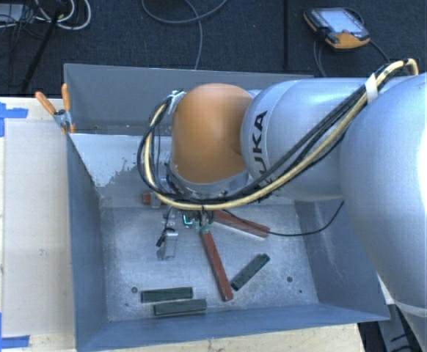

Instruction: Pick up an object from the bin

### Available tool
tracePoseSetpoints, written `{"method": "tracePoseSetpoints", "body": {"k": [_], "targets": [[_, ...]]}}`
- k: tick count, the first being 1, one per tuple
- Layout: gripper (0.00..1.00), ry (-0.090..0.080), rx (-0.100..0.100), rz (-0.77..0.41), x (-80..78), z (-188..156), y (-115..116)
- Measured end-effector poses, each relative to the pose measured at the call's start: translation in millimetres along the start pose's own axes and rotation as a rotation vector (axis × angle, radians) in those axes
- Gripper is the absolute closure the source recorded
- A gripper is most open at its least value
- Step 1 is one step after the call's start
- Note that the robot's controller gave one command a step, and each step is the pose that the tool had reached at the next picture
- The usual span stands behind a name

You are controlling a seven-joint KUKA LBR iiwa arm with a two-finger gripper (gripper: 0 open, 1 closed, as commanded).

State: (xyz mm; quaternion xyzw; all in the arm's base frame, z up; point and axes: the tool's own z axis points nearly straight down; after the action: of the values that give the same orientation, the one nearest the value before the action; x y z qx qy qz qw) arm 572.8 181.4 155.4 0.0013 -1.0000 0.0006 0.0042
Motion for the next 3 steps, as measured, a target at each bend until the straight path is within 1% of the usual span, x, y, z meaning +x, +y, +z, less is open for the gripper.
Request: {"method": "tracePoseSetpoints", "body": {"k": [1,2,3], "targets": [[0.0,-0.007,-0.001,0.003,-1.9,-4.4,-0.7],[0.0,-0.016,-0.003,-0.094,22.7,14.5,-11.3],[0.0,-0.003,0.0,-0.154,41.2,42.0,-17.2]]}}
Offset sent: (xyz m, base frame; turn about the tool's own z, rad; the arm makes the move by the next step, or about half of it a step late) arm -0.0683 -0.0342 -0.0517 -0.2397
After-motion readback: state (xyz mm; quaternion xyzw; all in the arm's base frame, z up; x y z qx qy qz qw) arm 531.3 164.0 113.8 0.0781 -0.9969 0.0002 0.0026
